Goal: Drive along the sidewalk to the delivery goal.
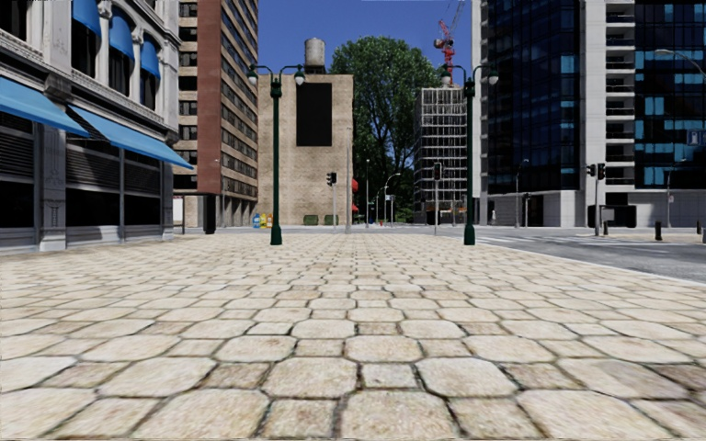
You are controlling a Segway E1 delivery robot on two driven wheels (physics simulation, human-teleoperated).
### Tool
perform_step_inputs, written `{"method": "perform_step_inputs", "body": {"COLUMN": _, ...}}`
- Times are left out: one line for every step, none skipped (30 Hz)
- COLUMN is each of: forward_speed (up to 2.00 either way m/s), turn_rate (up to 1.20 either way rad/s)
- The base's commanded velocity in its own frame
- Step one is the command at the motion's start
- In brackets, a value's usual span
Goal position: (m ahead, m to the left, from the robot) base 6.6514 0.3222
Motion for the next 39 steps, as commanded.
{"method": "perform_step_inputs", "body": {"forward_speed": 1.78, "turn_rate": 0.00}}
{"method": "perform_step_inputs", "body": {"forward_speed": 1.78, "turn_rate": 0.00}}
{"method": "perform_step_inputs", "body": {"forward_speed": 1.78, "turn_rate": 0.00}}
{"method": "perform_step_inputs", "body": {"forward_speed": 1.78, "turn_rate": 0.00}}
{"method": "perform_step_inputs", "body": {"forward_speed": 1.78, "turn_rate": 0.00}}
{"method": "perform_step_inputs", "body": {"forward_speed": 1.78, "turn_rate": 0.00}}
{"method": "perform_step_inputs", "body": {"forward_speed": 1.78, "turn_rate": 0.00}}
{"method": "perform_step_inputs", "body": {"forward_speed": 1.78, "turn_rate": 0.00}}
{"method": "perform_step_inputs", "body": {"forward_speed": 1.78, "turn_rate": 0.00}}
{"method": "perform_step_inputs", "body": {"forward_speed": 1.78, "turn_rate": 0.00}}
{"method": "perform_step_inputs", "body": {"forward_speed": 1.78, "turn_rate": 0.00}}
{"method": "perform_step_inputs", "body": {"forward_speed": 1.78, "turn_rate": 0.00}}
{"method": "perform_step_inputs", "body": {"forward_speed": 1.78, "turn_rate": 0.00}}
{"method": "perform_step_inputs", "body": {"forward_speed": 1.78, "turn_rate": 0.00}}
{"method": "perform_step_inputs", "body": {"forward_speed": 1.78, "turn_rate": 0.00}}
{"method": "perform_step_inputs", "body": {"forward_speed": 1.78, "turn_rate": 0.00}}
{"method": "perform_step_inputs", "body": {"forward_speed": 1.78, "turn_rate": 0.00}}
{"method": "perform_step_inputs", "body": {"forward_speed": 1.78, "turn_rate": 0.00}}
{"method": "perform_step_inputs", "body": {"forward_speed": 1.78, "turn_rate": 0.00}}
{"method": "perform_step_inputs", "body": {"forward_speed": 1.78, "turn_rate": 0.00}}
{"method": "perform_step_inputs", "body": {"forward_speed": 1.78, "turn_rate": 0.00}}
{"method": "perform_step_inputs", "body": {"forward_speed": 1.78, "turn_rate": 0.00}}
{"method": "perform_step_inputs", "body": {"forward_speed": 1.78, "turn_rate": 0.00}}
{"method": "perform_step_inputs", "body": {"forward_speed": 1.78, "turn_rate": 0.00}}
{"method": "perform_step_inputs", "body": {"forward_speed": 1.78, "turn_rate": 0.00}}
{"method": "perform_step_inputs", "body": {"forward_speed": 1.78, "turn_rate": 0.00}}
{"method": "perform_step_inputs", "body": {"forward_speed": 1.78, "turn_rate": 0.00}}
{"method": "perform_step_inputs", "body": {"forward_speed": 1.78, "turn_rate": 0.00}}
{"method": "perform_step_inputs", "body": {"forward_speed": 1.78, "turn_rate": 0.00}}
{"method": "perform_step_inputs", "body": {"forward_speed": 1.78, "turn_rate": 0.00}}
{"method": "perform_step_inputs", "body": {"forward_speed": 1.78, "turn_rate": 0.00}}
{"method": "perform_step_inputs", "body": {"forward_speed": 1.78, "turn_rate": 0.00}}
{"method": "perform_step_inputs", "body": {"forward_speed": 1.78, "turn_rate": 0.00}}
{"method": "perform_step_inputs", "body": {"forward_speed": 1.78, "turn_rate": 0.00}}
{"method": "perform_step_inputs", "body": {"forward_speed": 1.78, "turn_rate": 0.00}}
{"method": "perform_step_inputs", "body": {"forward_speed": 1.78, "turn_rate": 0.00}}
{"method": "perform_step_inputs", "body": {"forward_speed": 1.78, "turn_rate": 0.00}}
{"method": "perform_step_inputs", "body": {"forward_speed": 1.78, "turn_rate": 0.00}}
{"method": "perform_step_inputs", "body": {"forward_speed": 1.78, "turn_rate": 0.00}}
